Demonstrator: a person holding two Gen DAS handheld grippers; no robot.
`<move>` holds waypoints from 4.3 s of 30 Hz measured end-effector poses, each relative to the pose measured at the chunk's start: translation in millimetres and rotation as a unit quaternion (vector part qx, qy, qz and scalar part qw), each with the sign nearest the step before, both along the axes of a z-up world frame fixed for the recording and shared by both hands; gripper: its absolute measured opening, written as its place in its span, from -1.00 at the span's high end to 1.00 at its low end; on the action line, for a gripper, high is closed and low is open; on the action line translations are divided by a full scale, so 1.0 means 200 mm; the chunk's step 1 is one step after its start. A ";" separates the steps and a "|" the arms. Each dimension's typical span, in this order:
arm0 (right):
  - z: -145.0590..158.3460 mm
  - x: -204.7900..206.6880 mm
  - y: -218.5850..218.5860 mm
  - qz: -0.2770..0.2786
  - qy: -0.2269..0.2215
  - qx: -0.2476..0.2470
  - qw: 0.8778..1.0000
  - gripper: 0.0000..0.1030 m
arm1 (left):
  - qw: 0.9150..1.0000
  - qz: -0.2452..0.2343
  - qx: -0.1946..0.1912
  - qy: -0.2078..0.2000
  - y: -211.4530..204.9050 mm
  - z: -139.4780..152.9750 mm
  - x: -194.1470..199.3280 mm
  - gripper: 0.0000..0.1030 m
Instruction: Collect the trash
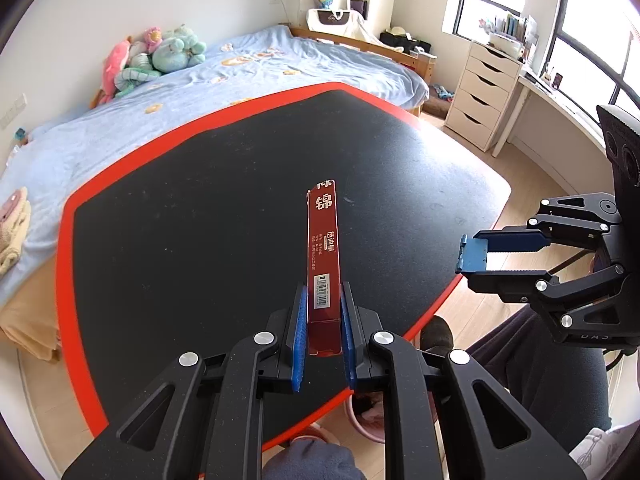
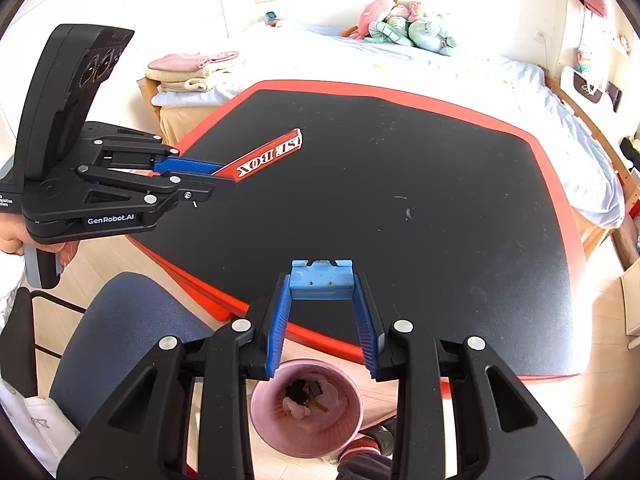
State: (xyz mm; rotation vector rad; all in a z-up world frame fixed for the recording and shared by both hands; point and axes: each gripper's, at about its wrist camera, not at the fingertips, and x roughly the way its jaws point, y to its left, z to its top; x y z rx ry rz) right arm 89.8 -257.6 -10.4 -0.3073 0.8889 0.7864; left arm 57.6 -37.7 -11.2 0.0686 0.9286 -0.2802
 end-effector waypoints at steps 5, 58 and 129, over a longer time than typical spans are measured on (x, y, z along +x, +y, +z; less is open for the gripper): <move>0.07 -0.06 -0.09 -0.014 -0.005 0.003 1.000 0.39 | 1.000 -0.006 -0.009 -0.008 -0.06 0.04 -0.13 0.70; -0.08 -0.37 -0.36 -0.057 0.041 0.009 0.998 -0.82 | 0.998 -0.037 -0.037 0.020 -0.28 -0.11 -0.50 -0.83; 0.22 0.29 0.06 -0.070 -0.033 0.023 0.997 -0.93 | 0.989 0.134 -0.034 -0.050 0.14 0.15 -0.08 -0.88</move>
